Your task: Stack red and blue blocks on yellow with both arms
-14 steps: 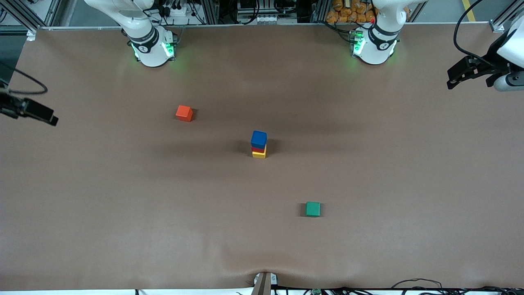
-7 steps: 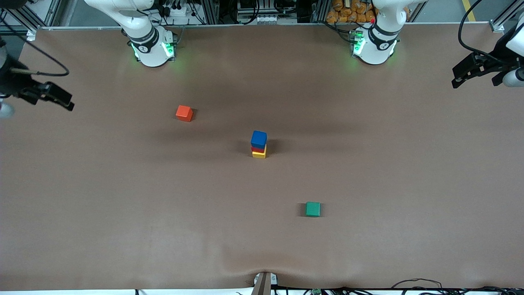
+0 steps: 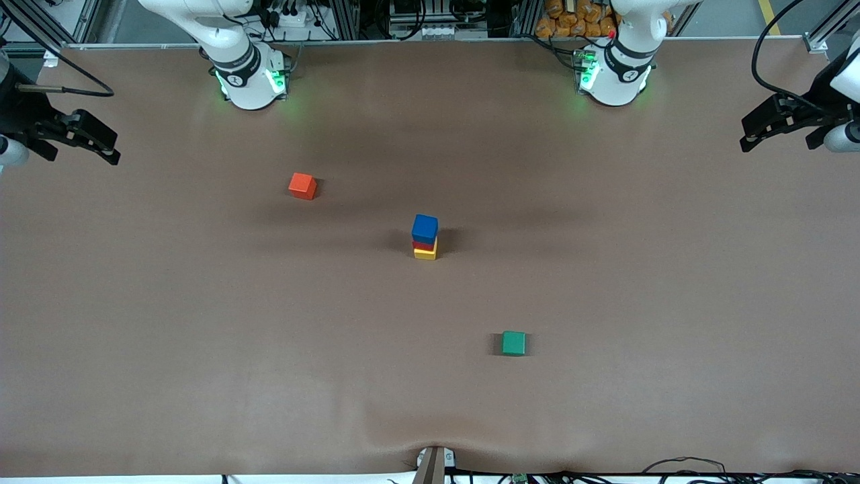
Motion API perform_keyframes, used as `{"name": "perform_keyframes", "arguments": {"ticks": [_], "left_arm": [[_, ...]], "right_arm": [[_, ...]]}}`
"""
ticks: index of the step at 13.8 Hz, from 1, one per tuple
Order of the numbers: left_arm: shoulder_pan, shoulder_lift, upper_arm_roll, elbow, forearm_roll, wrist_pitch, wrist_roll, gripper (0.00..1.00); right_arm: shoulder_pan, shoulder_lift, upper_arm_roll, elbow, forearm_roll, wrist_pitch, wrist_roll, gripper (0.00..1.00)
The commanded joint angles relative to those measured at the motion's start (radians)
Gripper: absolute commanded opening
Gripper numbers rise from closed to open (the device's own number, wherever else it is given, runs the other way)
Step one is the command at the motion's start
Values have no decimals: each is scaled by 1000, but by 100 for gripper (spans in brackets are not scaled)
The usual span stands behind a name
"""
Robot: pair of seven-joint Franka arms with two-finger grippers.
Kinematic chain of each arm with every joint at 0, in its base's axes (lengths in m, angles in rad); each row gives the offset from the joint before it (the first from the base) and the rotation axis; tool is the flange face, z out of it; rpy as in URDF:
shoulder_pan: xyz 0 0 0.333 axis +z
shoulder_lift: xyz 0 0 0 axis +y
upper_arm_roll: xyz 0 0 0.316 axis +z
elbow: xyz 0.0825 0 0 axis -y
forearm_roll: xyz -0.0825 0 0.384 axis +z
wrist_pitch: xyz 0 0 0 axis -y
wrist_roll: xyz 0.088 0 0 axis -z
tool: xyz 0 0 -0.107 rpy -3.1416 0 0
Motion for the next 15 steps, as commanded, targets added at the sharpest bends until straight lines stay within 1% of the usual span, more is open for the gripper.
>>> {"name": "perform_keyframes", "arguments": {"ticks": [1, 2, 15], "left_arm": [[5, 19, -3, 32, -23, -17, 15, 100], [7, 19, -2, 34, -23, -17, 16, 100], [5, 20, -2, 37, -16, -15, 10, 100]], "right_arm": [[-27, 69, 15, 111, 6, -55, -21, 100], [-30, 91, 15, 134, 9, -65, -22, 100], [-16, 85, 18, 122, 8, -83, -30, 100]]}}
